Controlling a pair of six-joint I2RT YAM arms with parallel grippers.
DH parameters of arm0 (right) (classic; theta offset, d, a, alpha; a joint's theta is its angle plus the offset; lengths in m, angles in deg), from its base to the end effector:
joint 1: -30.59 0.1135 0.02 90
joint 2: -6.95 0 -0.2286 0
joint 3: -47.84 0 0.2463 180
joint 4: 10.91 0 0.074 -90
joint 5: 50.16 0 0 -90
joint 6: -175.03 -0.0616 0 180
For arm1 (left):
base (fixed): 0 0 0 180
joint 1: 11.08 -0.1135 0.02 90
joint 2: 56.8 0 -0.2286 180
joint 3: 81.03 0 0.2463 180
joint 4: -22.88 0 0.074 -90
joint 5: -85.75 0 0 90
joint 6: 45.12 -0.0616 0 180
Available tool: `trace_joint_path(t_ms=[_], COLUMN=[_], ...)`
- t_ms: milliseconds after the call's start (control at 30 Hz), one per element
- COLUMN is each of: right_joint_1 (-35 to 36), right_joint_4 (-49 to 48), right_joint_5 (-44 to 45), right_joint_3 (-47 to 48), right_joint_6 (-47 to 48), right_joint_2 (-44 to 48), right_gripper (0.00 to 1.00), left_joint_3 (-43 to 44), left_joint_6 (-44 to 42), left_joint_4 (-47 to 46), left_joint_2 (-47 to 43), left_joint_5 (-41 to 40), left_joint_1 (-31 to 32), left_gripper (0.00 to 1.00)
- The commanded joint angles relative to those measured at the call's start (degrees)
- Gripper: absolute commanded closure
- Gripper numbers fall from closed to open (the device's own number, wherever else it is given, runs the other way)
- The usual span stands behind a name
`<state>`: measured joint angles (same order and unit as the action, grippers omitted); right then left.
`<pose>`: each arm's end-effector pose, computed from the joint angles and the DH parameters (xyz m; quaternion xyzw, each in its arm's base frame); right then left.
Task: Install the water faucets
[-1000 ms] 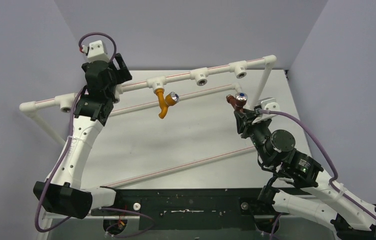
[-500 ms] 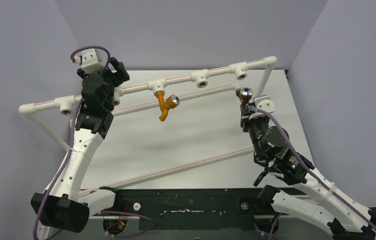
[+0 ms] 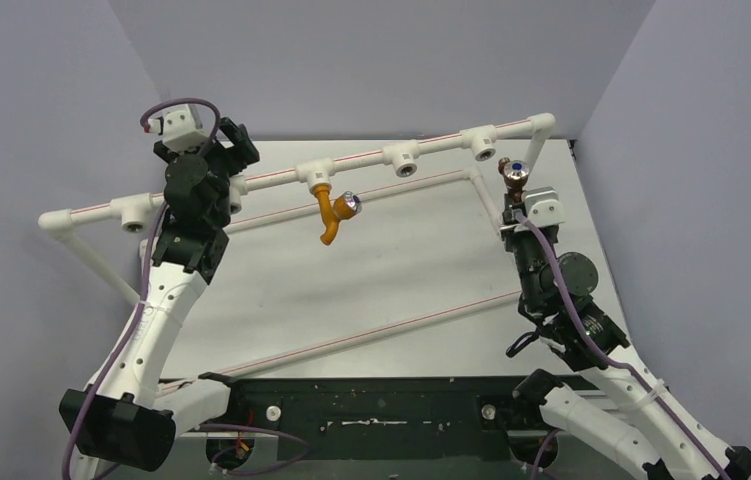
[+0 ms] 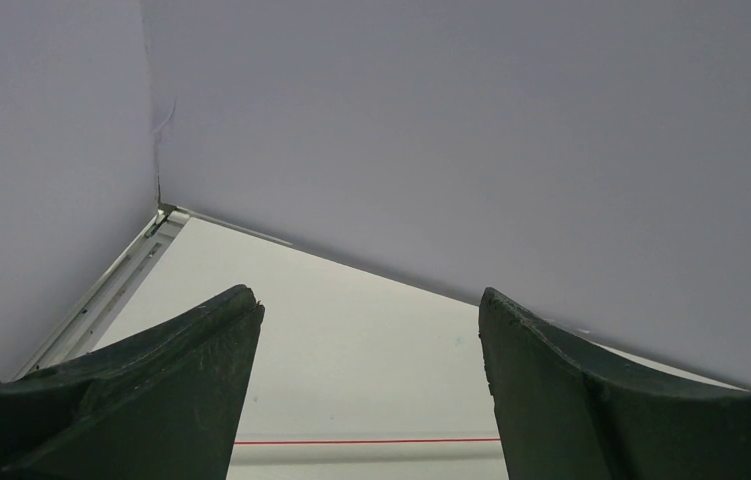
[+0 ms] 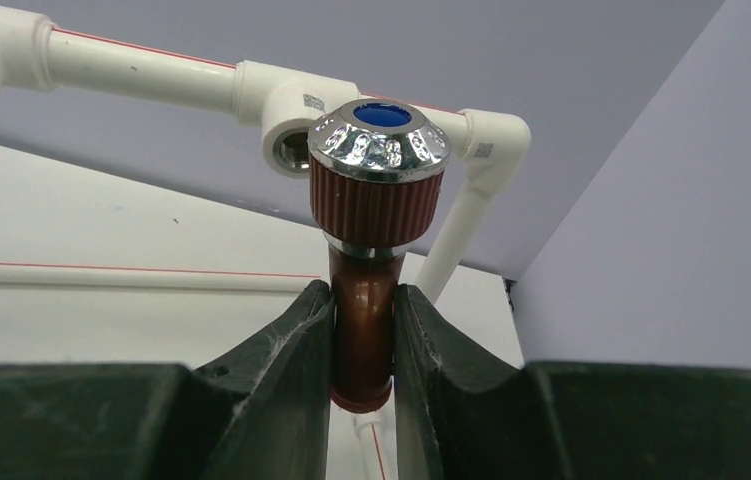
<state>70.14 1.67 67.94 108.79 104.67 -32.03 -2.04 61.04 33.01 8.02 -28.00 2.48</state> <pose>0.1706 0.1033 0.3704 -0.1489 0.6371 -0.0268 0.7558 0.2893 -0.0443 0.3899 -0.1656 0.6636 -0.0480 0.7280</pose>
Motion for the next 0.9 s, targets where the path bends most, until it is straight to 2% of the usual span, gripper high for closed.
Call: trace_joint_path(t_ms=[0,367,600,867], right_joint_1=[-5.56,-22.33,-23.31,-23.46], right_joint_4=[-7.86,-14.98,-15.29,-12.46], right_joint_5=[-11.09,-34.09,-37.46,-34.13], right_joint_3=[-0.90,-3.75,-4.27,-6.20], right_joint_6=[-2.04,-18.05,-22.12,-24.07], right_joint_2=[0.65,-0.91,-0.70,2.79], right_gripper=[1.00,1.00,1.00,1.00], left_joint_3=[-4.99,-5.70,-5.90,-5.71], left_joint_6=[-1.52,-1.32,-1.22,-0.32], left_joint_4=[14.09,13.38,13.29,13.48], left_joint_2=[1.11,0.62,0.97,1.99], left_joint_5=[-3.04,-3.67,-3.89,-4.06], left_joint_1=[2.84,3.75,3.84,3.38], left_gripper=[0.23,0.23,0.23,0.22])
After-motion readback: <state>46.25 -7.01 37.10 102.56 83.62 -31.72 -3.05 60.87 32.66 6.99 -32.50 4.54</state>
